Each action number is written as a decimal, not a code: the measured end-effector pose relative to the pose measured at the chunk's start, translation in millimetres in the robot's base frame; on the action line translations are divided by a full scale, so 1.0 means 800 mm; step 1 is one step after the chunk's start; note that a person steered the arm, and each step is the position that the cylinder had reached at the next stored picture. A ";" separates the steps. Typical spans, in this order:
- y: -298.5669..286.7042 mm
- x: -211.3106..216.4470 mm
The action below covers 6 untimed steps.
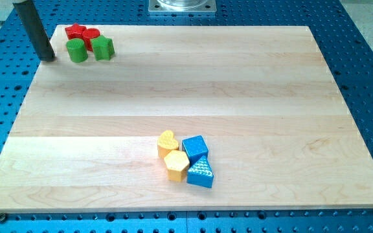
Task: Slide the red star into the green circle
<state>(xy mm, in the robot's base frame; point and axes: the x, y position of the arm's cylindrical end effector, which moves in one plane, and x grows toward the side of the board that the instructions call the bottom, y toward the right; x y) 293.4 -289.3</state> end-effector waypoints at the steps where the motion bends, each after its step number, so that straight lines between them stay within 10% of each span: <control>1: 0.046 0.002; 4: -0.019 -0.003; 6: 0.019 -0.100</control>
<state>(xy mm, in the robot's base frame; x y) 213.5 -274.5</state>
